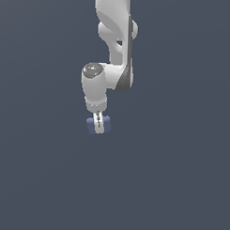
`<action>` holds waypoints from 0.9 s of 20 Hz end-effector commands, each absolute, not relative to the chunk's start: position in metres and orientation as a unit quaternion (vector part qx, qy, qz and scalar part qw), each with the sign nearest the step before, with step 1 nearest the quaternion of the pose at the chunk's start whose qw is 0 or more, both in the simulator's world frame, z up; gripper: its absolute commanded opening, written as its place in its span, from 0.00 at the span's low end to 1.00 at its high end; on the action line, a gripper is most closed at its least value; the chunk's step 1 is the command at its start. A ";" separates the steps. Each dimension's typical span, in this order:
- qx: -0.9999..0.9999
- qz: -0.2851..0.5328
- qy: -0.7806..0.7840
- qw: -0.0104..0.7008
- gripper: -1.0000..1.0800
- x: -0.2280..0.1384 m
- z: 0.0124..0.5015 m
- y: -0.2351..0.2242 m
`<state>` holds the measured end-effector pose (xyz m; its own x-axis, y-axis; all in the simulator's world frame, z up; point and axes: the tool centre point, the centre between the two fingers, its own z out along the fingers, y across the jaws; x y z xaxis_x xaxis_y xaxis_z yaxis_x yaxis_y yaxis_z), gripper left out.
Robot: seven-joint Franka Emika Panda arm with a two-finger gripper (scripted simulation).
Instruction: Pick up the object and move it to a goal position.
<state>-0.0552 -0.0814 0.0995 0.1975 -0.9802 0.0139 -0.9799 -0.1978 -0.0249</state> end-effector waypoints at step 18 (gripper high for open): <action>-0.691 -0.229 0.679 0.092 0.00 0.064 0.195 -0.107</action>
